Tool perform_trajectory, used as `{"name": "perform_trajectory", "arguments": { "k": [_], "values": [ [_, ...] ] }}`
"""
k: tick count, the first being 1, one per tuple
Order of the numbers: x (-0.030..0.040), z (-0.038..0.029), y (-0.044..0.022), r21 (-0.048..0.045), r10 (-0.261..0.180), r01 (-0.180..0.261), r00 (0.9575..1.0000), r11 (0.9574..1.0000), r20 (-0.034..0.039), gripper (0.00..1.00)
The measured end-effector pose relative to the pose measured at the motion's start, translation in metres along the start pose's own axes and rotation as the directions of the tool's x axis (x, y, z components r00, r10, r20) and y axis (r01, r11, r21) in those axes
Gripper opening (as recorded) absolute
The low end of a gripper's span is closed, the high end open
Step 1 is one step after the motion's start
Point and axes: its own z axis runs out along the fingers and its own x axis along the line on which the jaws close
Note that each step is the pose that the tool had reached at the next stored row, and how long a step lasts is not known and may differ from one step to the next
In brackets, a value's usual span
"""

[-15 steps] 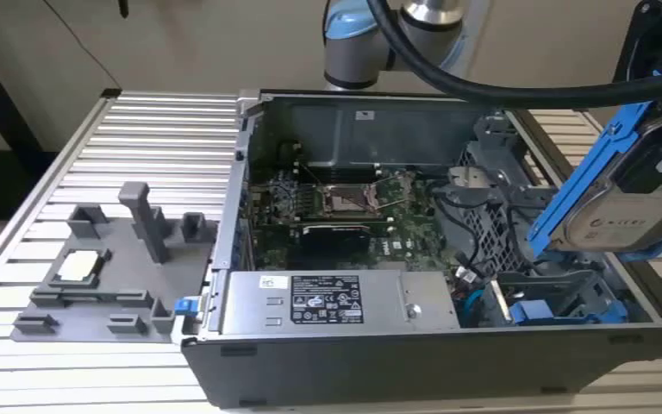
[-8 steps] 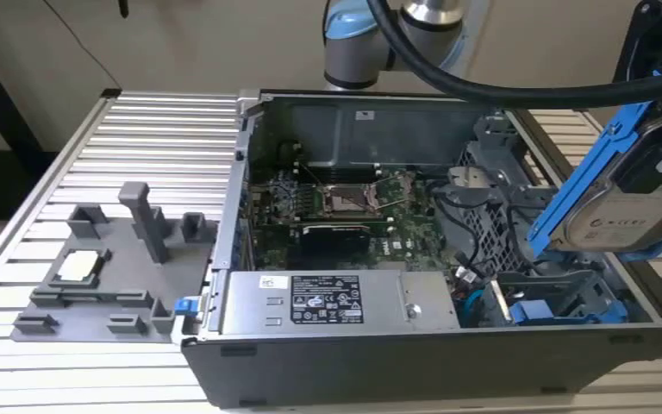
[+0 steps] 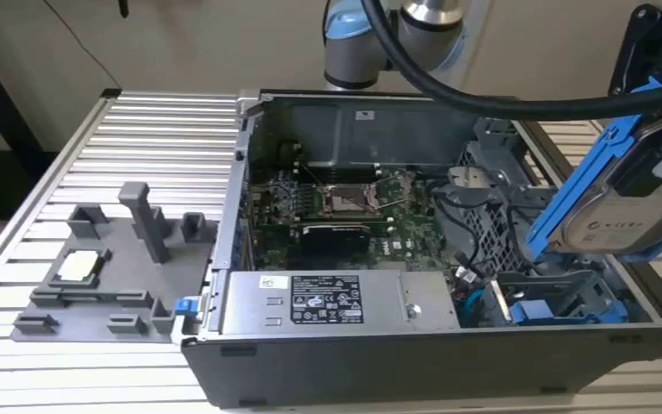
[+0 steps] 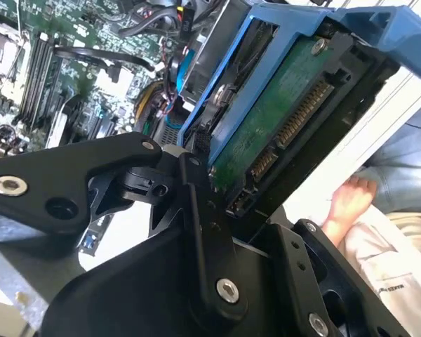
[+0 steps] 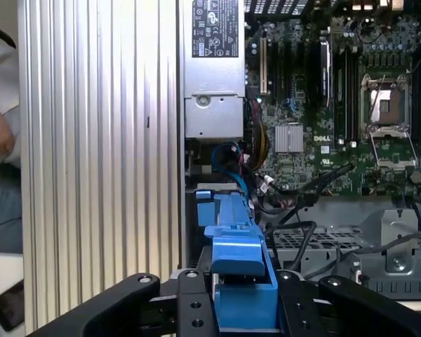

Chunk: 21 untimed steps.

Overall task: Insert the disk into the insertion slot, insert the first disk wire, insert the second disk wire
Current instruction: 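Insert the disk into the insertion slot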

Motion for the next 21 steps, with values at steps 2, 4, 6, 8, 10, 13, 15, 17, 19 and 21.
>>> {"name": "perform_trajectory", "arguments": {
  "k": [2,4,6,8,10,13,15,17,19,21],
  "values": [
    [0.0,0.0031,-0.0001,0.0006,0.0,0.0,1.0,1.0,0.0052,0.33],
    [0.0002,0.0058,-0.0002,0.0006,0.0,0.0,0.9999,1.0,0.0121,0.33],
    [0.0009,0.0088,-0.0003,0.0005,-0.001,0.001,0.9998,1.0,0.0178,0.33],
    [0.0013,0.0121,-0.0004,-0.0011,-0.004,0.004,0.9998,1.0,0.018,0.33],
    [0.0013,0.0146,-0.0007,-0.0026,-0.017,0.017,0.9997,0.9999,0.0167,0.33],
    [0.0015,0.0196,-0.001,-0.0044,-0.035,0.035,0.9993,0.9994,0.0161,0.33],
    [0.0021,0.0234,-0.0012,-0.0045,-0.037,0.037,0.9992,0.9993,0.0162,0.33],
    [0.0024,0.027,-0.0014,-0.0045,-0.037,0.037,0.9992,0.9993,0.0162,0.33],
    [0.0033,0.0306,-0.0015,-0.0045,-0.037,0.037,0.9992,0.9993,0.0162,0.33],
    [0.0049,0.0342,-0.0018,-0.0045,-0.037,0.037,0.9992,0.9993,0.0162,0.33]
  ]
}}
